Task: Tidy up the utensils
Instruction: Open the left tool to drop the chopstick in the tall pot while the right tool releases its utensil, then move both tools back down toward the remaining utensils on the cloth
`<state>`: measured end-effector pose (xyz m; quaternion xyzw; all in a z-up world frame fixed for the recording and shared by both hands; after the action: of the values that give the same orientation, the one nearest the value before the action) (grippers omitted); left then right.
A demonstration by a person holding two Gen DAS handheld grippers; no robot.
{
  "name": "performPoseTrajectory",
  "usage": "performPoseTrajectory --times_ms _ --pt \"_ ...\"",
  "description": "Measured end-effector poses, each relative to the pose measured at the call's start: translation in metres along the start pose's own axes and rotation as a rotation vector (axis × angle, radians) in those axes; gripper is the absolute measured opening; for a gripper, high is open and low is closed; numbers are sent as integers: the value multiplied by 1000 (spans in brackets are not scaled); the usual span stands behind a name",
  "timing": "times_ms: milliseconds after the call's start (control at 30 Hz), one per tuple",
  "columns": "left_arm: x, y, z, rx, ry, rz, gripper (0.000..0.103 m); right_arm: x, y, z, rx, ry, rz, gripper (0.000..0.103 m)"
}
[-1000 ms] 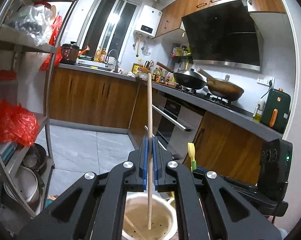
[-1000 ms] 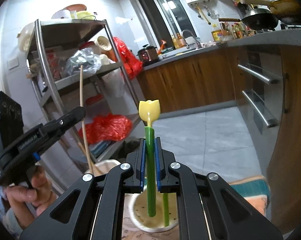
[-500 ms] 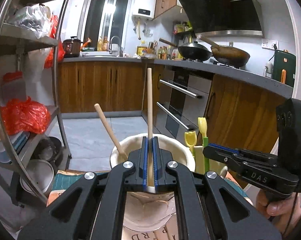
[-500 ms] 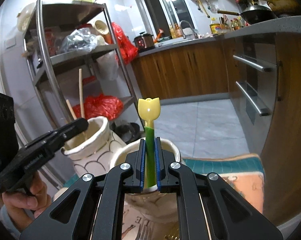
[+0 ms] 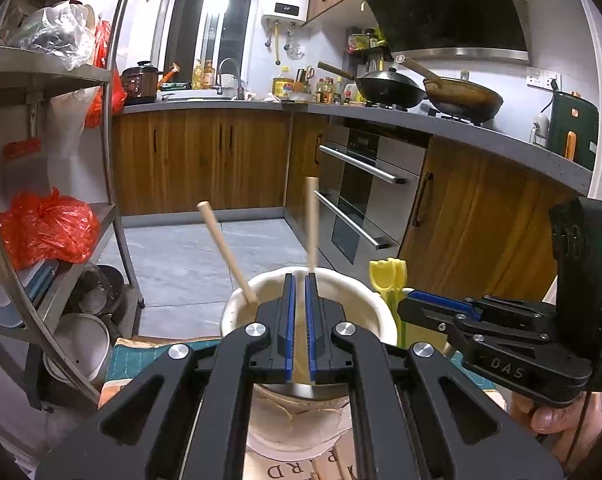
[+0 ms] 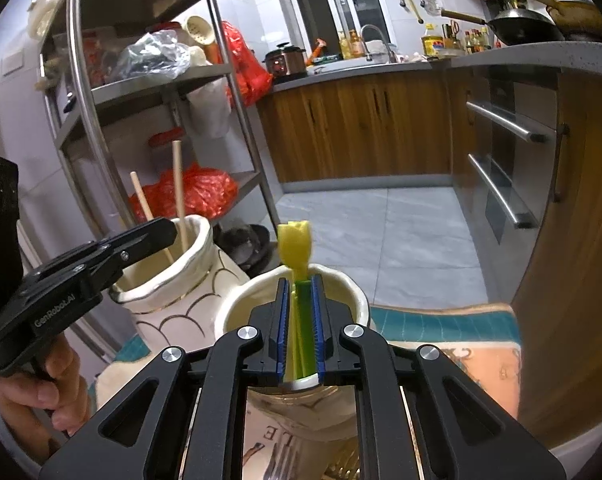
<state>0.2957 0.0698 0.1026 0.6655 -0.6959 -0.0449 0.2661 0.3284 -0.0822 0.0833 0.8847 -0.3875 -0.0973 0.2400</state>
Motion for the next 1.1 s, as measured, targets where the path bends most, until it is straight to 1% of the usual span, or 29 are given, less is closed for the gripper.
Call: performPoseTrajectory --times_ms 33,67,267,300,333,367,400,467,500,600,667,833,900,933,1033,1100 --pt "0 0 0 0 1 3 4 0 1 -1 3 2 1 19" --pt "0 1 -1 2 1 4 4 -1 3 -1 12 4 2 21" --pt "-2 19 -5 39 11 22 8 -1 27 -3 77 14 3 24" --pt "-2 25 -5 45 12 31 15 -2 31 -3 82 17 4 24" --pt "-3 32 -4 57 10 32 20 -3 37 -2 88 21 5 24" --pt "-2 37 -4 65 5 32 28 -4 42 0 89 28 7 24" --pt "-2 45 -1 72 -4 32 31 -6 46 1 87 36 11 24" --pt "0 58 7 67 -25 36 32 -10 54 5 81 53 17 24" --pt "1 65 11 64 -33 41 34 -12 58 10 77 56 19 24" --pt "-2 79 26 41 -25 61 37 -14 68 26 54 43 19 24" --pt "-6 83 43 2 -20 62 37 -15 70 39 23 38 19 24" --pt "-15 71 98 -173 -18 31 36 -21 72 80 -75 4 -8 24" --pt "-17 65 116 -232 -31 18 29 -25 70 97 -124 -5 -30 24" --pt "-17 63 125 -267 -39 14 29 -28 70 107 -148 -6 -34 24" --pt "-17 60 145 -331 -57 5 25 -37 72 125 -194 -4 -58 24" --pt "-18 60 155 -359 -64 -2 23 -42 73 135 -222 3 -69 24"
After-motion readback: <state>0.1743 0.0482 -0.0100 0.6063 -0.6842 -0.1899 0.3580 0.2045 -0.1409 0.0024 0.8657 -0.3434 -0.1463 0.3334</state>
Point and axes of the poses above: each gripper's, at about its wrist camera, not at the fingertips, and y roughly against the way its jaws point, x to its right, z to its underside, the point moved 4 cm from there along -y, roughly the way its jaws point, and after that the axes turned 14 degrees about y, right-handed, at the moved point
